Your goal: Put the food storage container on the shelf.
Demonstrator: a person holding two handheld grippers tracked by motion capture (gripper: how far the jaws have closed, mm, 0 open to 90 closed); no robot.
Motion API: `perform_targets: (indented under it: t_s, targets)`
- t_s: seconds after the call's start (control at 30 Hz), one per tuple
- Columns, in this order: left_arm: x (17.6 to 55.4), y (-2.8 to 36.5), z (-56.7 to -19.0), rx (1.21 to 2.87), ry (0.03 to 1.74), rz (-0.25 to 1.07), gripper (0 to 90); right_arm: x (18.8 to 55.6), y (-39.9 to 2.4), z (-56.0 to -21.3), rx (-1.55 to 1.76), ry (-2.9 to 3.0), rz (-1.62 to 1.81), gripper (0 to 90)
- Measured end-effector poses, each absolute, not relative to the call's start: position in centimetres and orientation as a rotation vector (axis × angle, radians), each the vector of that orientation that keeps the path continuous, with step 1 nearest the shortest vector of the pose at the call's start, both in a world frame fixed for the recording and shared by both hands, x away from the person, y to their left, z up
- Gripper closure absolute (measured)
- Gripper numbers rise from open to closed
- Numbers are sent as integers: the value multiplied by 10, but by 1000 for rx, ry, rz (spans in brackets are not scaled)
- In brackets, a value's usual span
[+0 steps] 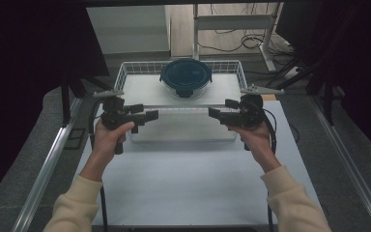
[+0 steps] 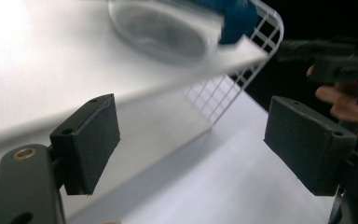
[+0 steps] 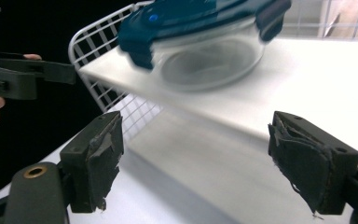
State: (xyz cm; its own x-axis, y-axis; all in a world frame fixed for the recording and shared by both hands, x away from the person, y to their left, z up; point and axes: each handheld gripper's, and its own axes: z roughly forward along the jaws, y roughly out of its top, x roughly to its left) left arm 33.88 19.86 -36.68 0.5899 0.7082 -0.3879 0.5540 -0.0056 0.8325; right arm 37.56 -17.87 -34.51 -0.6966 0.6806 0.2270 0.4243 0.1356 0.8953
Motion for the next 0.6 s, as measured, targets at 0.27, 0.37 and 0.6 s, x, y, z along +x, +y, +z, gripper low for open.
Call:
perform_targets:
  t_s: [0.27,0.37,0.6]
  targets:
    - [297,210,-398,1685,1062,193,181,319,-204,-369,990,2196,1530,177]
    - [284,212,-413,1692,1062,175,181,307,-210,-377,982,2207,1502,177]
    - [267,210,-440,1744,1093,179,189,282,-225,-419,1037,2263,1437,177]
